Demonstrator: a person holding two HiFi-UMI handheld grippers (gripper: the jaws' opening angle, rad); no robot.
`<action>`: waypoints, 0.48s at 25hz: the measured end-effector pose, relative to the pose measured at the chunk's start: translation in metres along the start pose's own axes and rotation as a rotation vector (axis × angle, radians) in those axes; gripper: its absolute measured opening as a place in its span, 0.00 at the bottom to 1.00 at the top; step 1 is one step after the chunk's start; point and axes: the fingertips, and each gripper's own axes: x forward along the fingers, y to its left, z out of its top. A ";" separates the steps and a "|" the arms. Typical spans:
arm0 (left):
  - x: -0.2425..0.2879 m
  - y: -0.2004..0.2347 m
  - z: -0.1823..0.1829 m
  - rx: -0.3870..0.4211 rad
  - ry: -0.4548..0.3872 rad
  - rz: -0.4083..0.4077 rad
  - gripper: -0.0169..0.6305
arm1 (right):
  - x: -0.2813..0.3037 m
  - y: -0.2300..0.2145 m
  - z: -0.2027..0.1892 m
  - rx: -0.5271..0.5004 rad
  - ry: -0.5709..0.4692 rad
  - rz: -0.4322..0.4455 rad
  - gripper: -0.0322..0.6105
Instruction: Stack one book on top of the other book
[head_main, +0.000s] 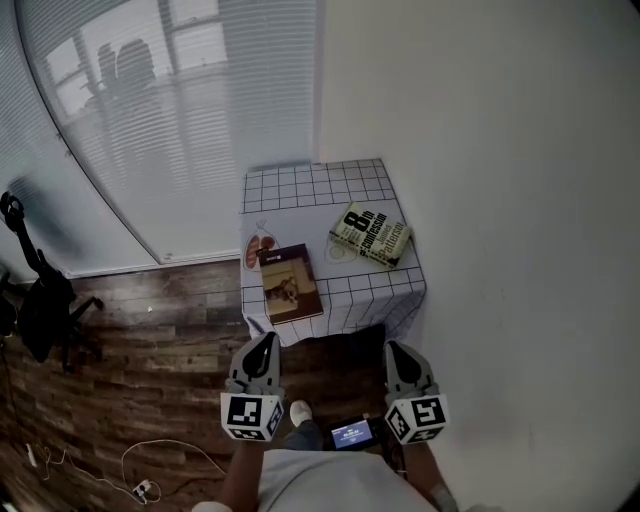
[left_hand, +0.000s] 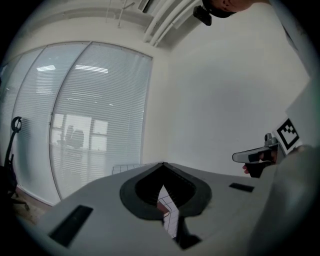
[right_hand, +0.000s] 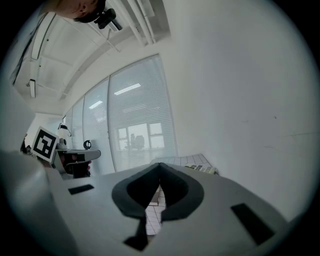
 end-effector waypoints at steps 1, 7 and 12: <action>0.008 0.003 0.001 0.002 0.002 -0.005 0.04 | 0.007 -0.003 0.001 0.001 0.002 -0.008 0.06; 0.045 0.024 0.004 0.005 0.009 -0.028 0.04 | 0.043 -0.011 -0.002 0.013 0.025 -0.042 0.06; 0.067 0.038 0.000 0.002 0.019 -0.042 0.04 | 0.061 -0.017 -0.009 0.022 0.049 -0.073 0.06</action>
